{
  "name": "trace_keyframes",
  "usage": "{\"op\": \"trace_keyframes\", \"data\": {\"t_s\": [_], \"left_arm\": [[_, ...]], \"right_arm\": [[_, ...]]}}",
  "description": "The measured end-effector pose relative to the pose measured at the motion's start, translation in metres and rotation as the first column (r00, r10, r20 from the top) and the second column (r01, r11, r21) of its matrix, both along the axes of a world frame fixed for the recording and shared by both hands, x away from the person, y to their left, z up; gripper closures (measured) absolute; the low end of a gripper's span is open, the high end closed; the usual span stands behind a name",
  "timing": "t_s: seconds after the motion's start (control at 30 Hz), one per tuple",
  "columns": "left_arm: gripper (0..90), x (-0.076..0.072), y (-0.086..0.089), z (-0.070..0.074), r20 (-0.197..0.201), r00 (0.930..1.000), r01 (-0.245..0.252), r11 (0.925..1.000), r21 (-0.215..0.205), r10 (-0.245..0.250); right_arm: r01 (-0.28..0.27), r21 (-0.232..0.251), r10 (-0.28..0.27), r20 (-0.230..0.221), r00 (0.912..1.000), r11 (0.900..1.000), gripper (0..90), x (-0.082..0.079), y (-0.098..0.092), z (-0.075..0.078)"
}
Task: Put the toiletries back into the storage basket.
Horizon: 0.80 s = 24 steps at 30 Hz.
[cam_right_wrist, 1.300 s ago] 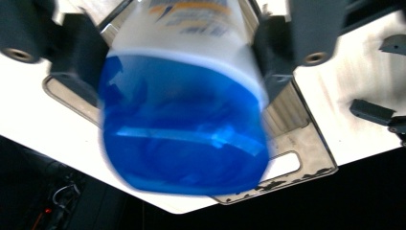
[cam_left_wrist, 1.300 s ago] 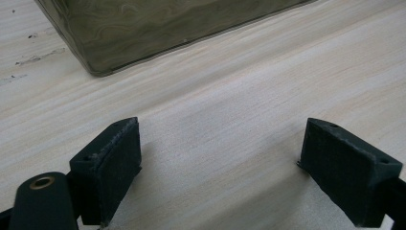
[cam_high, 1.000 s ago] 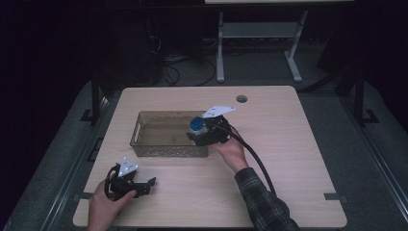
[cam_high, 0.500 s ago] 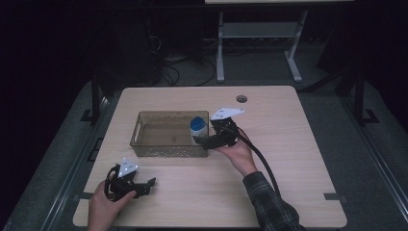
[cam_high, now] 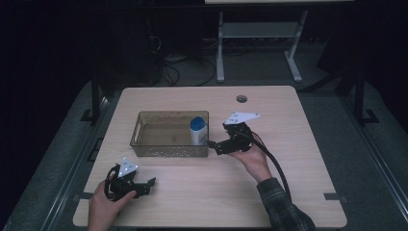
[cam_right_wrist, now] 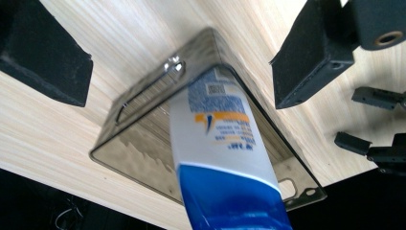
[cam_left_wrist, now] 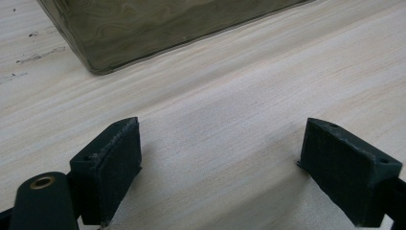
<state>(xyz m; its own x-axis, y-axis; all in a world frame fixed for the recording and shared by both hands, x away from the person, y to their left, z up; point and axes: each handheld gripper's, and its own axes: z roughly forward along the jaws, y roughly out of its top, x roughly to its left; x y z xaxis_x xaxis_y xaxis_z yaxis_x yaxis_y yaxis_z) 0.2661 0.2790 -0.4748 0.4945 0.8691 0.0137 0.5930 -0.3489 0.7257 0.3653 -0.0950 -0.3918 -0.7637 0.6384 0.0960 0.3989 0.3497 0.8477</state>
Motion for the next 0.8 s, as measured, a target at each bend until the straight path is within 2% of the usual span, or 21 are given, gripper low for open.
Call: {"op": "trace_keyframes", "data": {"t_s": [0.43, 0.53, 0.67, 0.8], "left_arm": [[12.9, 0.000, 0.000, 0.000, 0.000, 1.0000, -0.002, 1.0000, -0.004, 0.002], [12.9, 0.000, 0.000, 0.000, 0.000, 1.0000, 0.000, 1.0000, 0.000, 0.000], [12.9, 0.000, 0.000, 0.000, 0.000, 1.0000, 0.000, 1.0000, 0.000, 0.000], [13.0, 0.000, 0.000, 0.000, -0.001, 1.0000, -0.001, 1.0000, -0.002, 0.001]], "right_arm": [[0.034, -0.005, -0.034, -0.007, 0.9994, 0.999, 6.2, -0.017, -0.033, -0.002], [0.049, -0.012, -0.049, -0.016, 0.9987, 0.999, 6.2, -0.021, -0.042, -0.003], [0.067, -0.039, -0.067, -0.005, 0.9977, 0.997, 6.2, -0.028, -0.053, -0.005], [0.076, -0.034, -0.077, -0.018, 0.9969, 0.997, 5.1, -0.036, -0.064, -0.007]]}}
